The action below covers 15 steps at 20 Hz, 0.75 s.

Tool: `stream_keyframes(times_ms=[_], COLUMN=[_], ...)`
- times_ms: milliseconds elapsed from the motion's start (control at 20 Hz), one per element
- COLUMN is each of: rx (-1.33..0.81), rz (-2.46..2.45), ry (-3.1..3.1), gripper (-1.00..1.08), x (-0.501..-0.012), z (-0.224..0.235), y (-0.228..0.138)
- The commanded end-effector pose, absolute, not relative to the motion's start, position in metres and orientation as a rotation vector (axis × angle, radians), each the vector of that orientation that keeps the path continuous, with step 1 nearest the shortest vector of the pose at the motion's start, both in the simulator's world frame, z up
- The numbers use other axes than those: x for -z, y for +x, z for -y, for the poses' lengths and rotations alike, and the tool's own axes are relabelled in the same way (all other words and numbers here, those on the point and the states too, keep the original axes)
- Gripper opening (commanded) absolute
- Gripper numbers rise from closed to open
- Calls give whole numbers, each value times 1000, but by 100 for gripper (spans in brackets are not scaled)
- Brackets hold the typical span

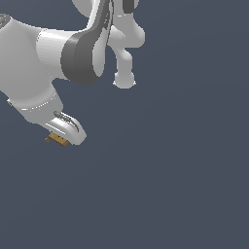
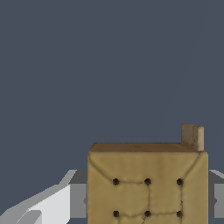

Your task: Pick up the object and move it to a goal position.

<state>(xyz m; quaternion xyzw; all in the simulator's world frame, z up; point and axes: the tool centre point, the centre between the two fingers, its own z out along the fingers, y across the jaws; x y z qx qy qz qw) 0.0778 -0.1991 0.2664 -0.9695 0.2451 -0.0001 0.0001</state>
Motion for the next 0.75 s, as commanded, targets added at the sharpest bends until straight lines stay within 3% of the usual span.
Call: stream_keyframes(times_ms=[0,700], rx=[-1,0], rz=[-768,-768], ry=[-3046,-3046], gripper=[-100,-100], x=[-284,-317], z=[211,235], y=[77,79])
